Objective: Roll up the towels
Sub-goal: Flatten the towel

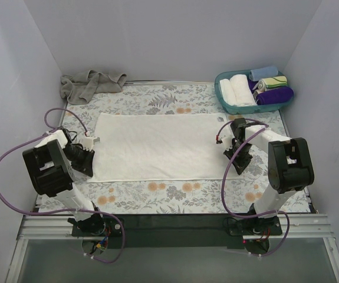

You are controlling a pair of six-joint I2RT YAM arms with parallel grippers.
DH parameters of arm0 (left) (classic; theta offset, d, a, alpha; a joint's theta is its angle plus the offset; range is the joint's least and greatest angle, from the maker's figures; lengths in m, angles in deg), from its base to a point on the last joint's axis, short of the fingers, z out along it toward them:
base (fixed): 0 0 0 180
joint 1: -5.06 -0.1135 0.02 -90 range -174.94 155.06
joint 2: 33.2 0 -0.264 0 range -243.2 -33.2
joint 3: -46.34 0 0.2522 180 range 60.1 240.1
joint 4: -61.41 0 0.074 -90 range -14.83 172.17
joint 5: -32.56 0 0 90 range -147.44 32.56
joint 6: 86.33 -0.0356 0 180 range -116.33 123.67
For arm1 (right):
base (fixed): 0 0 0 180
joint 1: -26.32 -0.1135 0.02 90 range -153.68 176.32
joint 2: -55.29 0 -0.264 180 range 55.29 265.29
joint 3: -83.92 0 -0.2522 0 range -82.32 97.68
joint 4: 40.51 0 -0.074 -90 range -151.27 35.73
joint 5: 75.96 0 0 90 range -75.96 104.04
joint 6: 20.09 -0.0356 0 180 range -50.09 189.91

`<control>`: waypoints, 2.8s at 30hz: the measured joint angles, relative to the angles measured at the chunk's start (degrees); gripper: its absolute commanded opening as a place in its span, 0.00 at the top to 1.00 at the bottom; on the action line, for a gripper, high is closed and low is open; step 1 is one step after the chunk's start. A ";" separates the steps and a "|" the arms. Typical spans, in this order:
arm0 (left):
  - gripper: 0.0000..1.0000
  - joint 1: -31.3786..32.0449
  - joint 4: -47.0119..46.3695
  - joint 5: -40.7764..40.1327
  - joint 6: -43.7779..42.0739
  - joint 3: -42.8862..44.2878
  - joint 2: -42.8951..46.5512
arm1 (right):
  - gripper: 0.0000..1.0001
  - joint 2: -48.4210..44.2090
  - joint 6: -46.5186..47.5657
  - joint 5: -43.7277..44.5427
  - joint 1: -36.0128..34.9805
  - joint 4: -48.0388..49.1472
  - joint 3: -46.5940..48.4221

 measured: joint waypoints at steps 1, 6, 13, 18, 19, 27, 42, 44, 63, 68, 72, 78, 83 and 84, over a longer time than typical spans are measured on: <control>0.88 -0.24 -0.17 0.52 0.07 -0.28 0.22 | 0.89 -0.07 -0.07 0.00 0.00 0.04 -0.07; 0.89 -1.62 0.42 4.13 0.44 -1.51 0.74 | 0.89 -0.26 -0.13 0.07 0.00 0.24 -0.22; 0.89 -1.64 3.52 5.51 0.46 -0.72 4.07 | 0.89 -0.90 -0.13 0.35 0.00 0.76 -0.83; 0.90 -1.66 4.96 5.79 0.28 0.55 6.23 | 0.89 -0.96 -0.11 0.37 0.00 0.76 -0.85; 0.90 -1.64 5.20 5.79 0.26 0.50 6.21 | 0.89 -0.98 -0.11 0.37 0.00 0.76 -0.85; 0.92 -1.64 3.91 5.05 0.96 -3.45 4.02 | 0.89 -0.98 -0.07 0.39 0.00 0.90 -0.96; 0.96 -1.33 -1.33 -6.34 3.96 -5.99 5.35 | 0.89 -4.02 0.11 2.10 -0.07 1.14 -4.70; 0.96 -1.33 -1.46 -7.06 3.23 -6.10 5.66 | 0.88 -4.74 0.39 1.86 -0.09 0.92 -5.49; 0.41 -1.44 6.40 13.49 0.15 23.82 3.63 | 0.73 -9.29 -2.69 -13.70 5.38 3.69 14.12; 0.41 -1.46 0.96 18.23 7.02 27.34 2.99 | 0.71 -10.78 -14.25 -14.43 12.52 18.51 11.80; 0.42 -1.46 -5.95 20.48 14.01 27.32 2.99 | 0.70 -10.32 -23.67 -14.67 15.02 33.88 3.96; 0.41 -1.46 -11.32 21.57 19.28 27.61 1.07 | 0.62 1.81 -30.40 -14.12 14.49 48.78 3.30; 0.41 -1.46 -11.34 21.49 19.89 27.61 -0.76 | 0.63 6.29 -32.09 -11.15 12.98 56.08 3.30; 0.41 -1.46 -11.34 21.46 19.87 27.61 -0.76 | 0.63 7.08 -32.24 -10.71 12.44 57.09 3.32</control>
